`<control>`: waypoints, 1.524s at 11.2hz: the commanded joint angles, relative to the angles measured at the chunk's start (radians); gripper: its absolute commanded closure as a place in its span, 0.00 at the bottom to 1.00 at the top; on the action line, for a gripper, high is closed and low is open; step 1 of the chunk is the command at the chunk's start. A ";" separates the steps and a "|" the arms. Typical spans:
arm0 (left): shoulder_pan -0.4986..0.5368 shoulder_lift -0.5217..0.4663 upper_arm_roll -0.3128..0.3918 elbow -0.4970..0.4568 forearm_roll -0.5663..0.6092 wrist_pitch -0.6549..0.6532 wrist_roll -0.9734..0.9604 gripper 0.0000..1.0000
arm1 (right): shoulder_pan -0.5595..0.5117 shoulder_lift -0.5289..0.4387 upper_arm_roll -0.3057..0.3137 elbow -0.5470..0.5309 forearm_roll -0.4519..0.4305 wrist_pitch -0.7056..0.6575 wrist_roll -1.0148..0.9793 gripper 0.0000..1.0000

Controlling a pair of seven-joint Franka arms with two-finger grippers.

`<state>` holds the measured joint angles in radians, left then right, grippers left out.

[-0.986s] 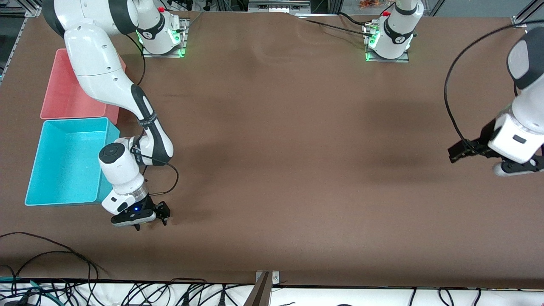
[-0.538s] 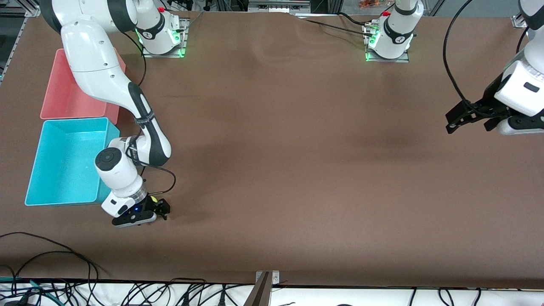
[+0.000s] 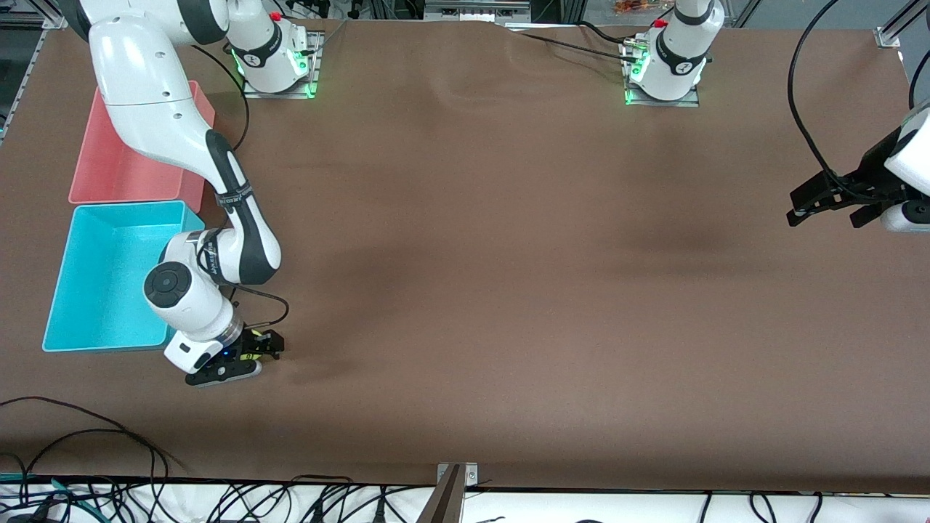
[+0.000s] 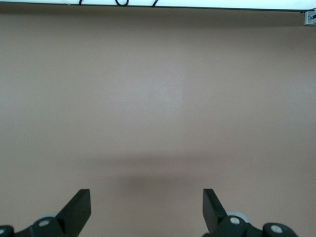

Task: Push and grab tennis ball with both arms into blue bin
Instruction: 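Lower the right gripper over the tennis ball and close on it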

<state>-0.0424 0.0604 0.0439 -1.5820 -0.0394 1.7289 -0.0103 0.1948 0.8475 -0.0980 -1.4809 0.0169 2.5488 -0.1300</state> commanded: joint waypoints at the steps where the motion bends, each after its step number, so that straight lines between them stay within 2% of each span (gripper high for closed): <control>1: -0.019 -0.025 0.010 -0.023 -0.007 0.000 0.023 0.00 | -0.031 -0.011 0.003 -0.006 -0.018 -0.103 -0.051 0.00; 3: -0.020 -0.022 0.010 -0.016 0.044 -0.020 0.059 0.00 | -0.032 -0.010 0.003 -0.004 -0.011 -0.108 -0.051 0.00; 6: -0.022 -0.022 0.010 -0.018 0.053 -0.035 0.062 0.00 | -0.031 -0.008 0.009 -0.002 -0.003 -0.101 -0.036 0.00; 7: -0.024 -0.019 0.010 -0.015 0.053 -0.044 0.062 0.00 | -0.034 -0.007 0.009 -0.004 0.000 -0.101 -0.036 0.06; 9: -0.024 -0.016 0.010 -0.013 0.053 -0.043 0.061 0.00 | -0.034 -0.007 0.009 -0.002 -0.002 -0.105 -0.040 0.47; 12: -0.024 -0.013 0.010 -0.015 0.053 -0.046 0.058 0.00 | -0.031 -0.021 0.009 0.034 -0.003 -0.111 -0.039 0.49; 17: -0.011 -0.013 0.011 -0.013 0.053 -0.054 0.066 0.00 | -0.037 -0.027 -0.002 0.178 -0.005 -0.382 -0.045 0.49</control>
<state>-0.0536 0.0603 0.0508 -1.5895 -0.0084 1.6841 0.0303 0.1674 0.8255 -0.0977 -1.3704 0.0170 2.2799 -0.1684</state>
